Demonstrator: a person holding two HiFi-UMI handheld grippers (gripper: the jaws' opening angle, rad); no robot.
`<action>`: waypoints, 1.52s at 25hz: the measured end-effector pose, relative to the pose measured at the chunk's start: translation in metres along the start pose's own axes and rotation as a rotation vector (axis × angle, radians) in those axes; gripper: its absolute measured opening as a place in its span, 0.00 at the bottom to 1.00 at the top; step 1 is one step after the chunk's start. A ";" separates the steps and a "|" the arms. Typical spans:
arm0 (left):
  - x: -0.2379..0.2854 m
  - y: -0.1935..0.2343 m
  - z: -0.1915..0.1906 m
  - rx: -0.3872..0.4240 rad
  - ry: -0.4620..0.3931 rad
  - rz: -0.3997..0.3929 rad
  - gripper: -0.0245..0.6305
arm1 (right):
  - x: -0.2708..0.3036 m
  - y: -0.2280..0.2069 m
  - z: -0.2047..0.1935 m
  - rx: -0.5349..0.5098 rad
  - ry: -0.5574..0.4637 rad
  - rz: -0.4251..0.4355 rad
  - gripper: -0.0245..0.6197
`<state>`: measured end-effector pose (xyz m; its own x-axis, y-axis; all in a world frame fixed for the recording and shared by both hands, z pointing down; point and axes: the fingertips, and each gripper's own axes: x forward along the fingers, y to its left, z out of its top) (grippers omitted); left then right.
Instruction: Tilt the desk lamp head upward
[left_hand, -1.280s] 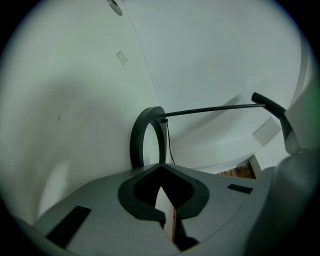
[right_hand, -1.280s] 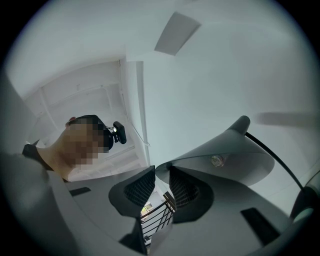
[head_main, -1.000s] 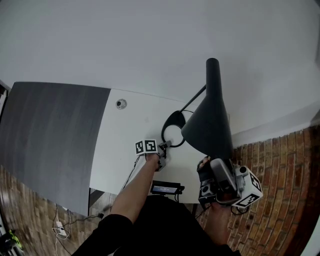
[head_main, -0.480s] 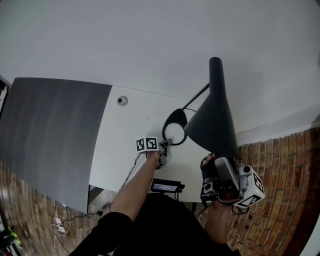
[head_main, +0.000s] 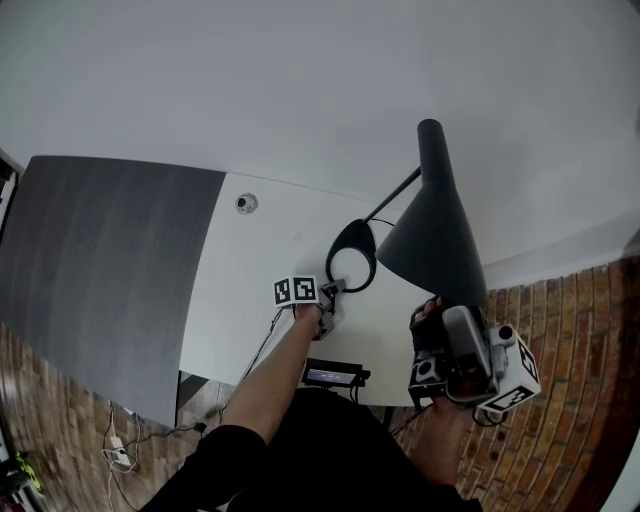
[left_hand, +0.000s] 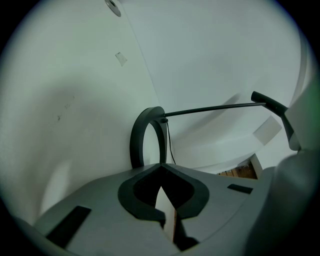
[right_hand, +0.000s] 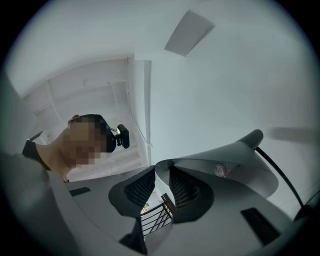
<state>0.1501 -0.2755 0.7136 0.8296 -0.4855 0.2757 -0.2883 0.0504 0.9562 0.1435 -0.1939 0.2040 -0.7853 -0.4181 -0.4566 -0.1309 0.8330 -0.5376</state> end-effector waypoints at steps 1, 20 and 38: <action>0.000 0.000 0.000 0.001 -0.001 0.000 0.05 | 0.001 0.000 0.001 -0.001 -0.002 0.002 0.18; 0.003 0.002 -0.002 -0.008 0.006 0.000 0.05 | 0.011 -0.002 0.020 0.008 -0.010 0.018 0.18; 0.003 0.001 -0.003 -0.004 0.014 0.007 0.05 | 0.015 0.002 0.026 -0.025 -0.014 -0.018 0.18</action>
<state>0.1540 -0.2740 0.7159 0.8343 -0.4726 0.2839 -0.2925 0.0571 0.9546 0.1471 -0.2079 0.1781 -0.7743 -0.4378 -0.4570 -0.1597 0.8339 -0.5282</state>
